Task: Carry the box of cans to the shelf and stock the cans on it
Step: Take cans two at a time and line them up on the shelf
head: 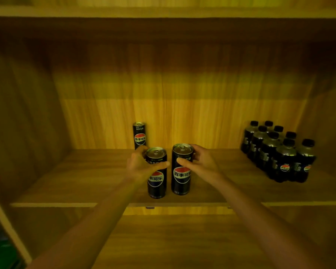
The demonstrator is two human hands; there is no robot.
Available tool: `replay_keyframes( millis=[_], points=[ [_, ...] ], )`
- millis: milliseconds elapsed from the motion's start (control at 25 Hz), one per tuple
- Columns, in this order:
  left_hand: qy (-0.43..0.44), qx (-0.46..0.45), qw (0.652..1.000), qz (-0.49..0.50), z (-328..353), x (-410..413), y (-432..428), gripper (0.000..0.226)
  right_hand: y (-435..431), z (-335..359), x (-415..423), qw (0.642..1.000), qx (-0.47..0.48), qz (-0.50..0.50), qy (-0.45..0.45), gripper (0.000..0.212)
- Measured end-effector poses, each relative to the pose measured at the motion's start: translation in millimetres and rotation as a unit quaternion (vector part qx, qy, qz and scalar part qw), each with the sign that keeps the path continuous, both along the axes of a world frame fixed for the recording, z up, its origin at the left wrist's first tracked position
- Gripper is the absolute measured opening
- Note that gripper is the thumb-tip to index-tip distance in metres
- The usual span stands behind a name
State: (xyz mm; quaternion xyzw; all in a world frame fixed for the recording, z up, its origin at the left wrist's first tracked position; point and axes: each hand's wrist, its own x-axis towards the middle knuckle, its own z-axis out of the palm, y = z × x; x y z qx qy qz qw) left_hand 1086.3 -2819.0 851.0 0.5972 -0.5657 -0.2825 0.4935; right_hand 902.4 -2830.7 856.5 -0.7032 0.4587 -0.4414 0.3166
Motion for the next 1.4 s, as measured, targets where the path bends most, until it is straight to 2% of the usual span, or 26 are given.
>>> replay_keyframes(
  millis=[200, 480, 880, 1120, 1280, 1400],
  points=[
    [0.026, -0.019, 0.999, -0.01, -2, -2, -46, 0.055, -49, -8, 7, 1.0, -0.006, -0.02, -0.002, 0.053],
    [0.02, -0.002, 1.0, 0.001, -14, 2, -88, 0.077, -82, -19, 17, 0.999, 0.007, -0.041, -0.002, 0.051],
    [-0.002, -0.022, 1.0, -0.017, -31, 8, -108, 0.068, -97, -35, 27, 0.999, 0.012, -0.039, -0.001, 0.052],
    [0.013, -0.047, 0.998, -0.033, -39, 7, -112, 0.058, -105, -46, 27, 0.999, 0.013, -0.041, -0.006, 0.057],
    [0.034, -0.044, 0.996, -0.069, -51, 11, -111, 0.079, -101, -55, 26, 0.999, 0.04, -0.03, -0.021, 0.075],
    [0.043, 0.015, 0.993, -0.108, -70, 21, -104, 0.091, -88, -71, 22, 0.997, 0.061, -0.029, -0.034, 0.081]
  ],
)
